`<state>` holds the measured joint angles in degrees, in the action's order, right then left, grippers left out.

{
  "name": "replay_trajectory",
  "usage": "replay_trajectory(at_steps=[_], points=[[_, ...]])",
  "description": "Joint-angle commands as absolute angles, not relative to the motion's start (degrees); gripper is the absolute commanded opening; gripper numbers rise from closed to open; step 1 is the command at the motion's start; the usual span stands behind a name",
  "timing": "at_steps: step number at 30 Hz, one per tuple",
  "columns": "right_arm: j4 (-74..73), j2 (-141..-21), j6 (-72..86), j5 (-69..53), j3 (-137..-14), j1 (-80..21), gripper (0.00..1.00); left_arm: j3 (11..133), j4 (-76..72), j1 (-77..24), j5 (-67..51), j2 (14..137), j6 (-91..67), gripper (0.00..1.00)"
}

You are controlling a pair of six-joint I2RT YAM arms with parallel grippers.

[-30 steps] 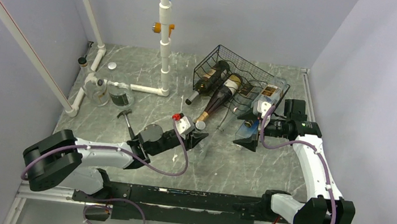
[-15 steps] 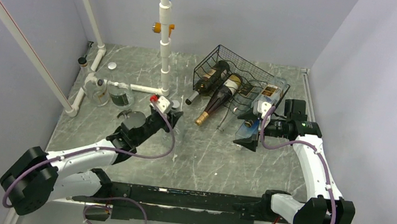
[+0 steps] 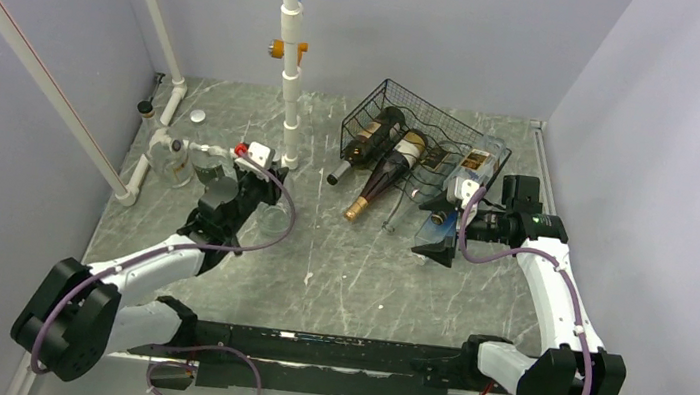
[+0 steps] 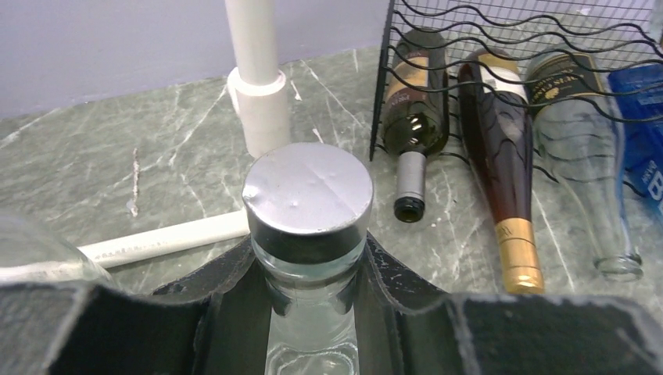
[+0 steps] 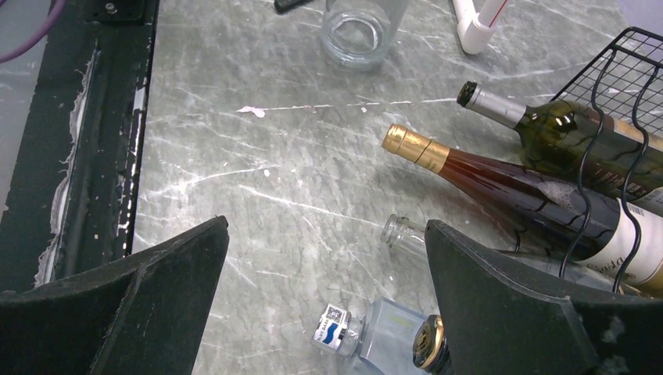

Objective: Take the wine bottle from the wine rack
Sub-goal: Place the wine bottle at the center of the board.

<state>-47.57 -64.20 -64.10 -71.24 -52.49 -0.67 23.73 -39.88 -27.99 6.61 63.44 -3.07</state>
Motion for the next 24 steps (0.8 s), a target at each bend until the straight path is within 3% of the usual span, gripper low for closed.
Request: replay_trajectory(at_steps=[1, 24], points=[[-47.5, -63.8, -65.8, -74.2, -52.3, -0.3, 1.00, 30.0, -54.2, -25.9, 7.7, 63.9, -2.0, 0.00], [-48.0, -64.6, -66.4, -73.7, -52.3, -0.3, 1.00, 38.6, -63.6, -15.7, 5.8, 78.3, 2.3, 0.00]])
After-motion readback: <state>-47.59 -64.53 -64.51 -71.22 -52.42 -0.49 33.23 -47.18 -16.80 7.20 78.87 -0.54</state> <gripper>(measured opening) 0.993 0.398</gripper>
